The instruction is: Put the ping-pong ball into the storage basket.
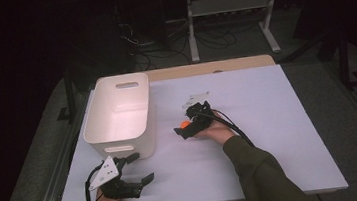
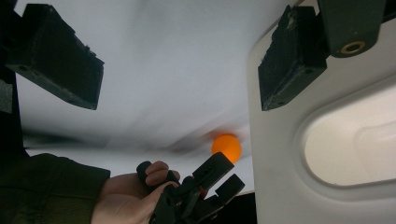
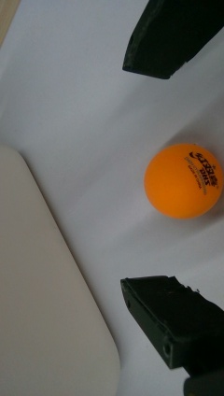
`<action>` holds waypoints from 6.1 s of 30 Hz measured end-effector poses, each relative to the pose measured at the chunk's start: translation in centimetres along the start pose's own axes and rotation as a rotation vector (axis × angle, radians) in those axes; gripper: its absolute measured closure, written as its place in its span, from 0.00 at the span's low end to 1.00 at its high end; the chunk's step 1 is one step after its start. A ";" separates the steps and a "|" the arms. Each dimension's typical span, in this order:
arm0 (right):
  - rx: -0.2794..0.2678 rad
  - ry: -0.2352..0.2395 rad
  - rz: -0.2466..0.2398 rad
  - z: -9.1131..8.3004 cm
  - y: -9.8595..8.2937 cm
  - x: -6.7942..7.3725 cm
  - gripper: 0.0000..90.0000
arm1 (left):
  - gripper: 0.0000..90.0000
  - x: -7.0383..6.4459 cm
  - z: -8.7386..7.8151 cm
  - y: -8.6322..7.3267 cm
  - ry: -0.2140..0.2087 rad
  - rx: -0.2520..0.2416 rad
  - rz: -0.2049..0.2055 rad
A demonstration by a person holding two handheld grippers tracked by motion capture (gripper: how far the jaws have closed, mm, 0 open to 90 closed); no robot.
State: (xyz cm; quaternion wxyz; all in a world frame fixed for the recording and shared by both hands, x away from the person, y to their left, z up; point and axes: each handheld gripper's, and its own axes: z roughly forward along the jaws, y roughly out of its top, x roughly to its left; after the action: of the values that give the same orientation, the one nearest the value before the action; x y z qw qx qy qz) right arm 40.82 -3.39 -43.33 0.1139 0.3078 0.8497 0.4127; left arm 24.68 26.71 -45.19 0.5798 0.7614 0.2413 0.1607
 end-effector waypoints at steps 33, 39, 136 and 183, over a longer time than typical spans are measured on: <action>0.121 0.005 -0.011 1.5 -0.9 0.0 0.03 | 0.16 0.0 0.0 0.0 0.000 0.000 0.000; 0.134 0.005 0.000 1.5 -0.9 0.0 0.11 | 0.16 0.0 0.0 0.0 0.001 0.000 0.001; 0.126 0.041 0.004 -2.8 1.2 0.2 0.55 | 0.16 0.0 0.1 0.0 0.003 0.009 0.004; 0.113 0.083 -0.013 -6.0 4.6 0.8 0.55 | 0.16 0.0 0.1 0.0 0.004 0.011 0.003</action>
State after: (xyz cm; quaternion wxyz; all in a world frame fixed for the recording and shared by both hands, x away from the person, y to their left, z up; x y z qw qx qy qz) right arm 39.44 -4.51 -35.94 0.0638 0.2909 0.8777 0.3755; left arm 24.72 26.60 -45.18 0.5749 0.7646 0.2424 0.1617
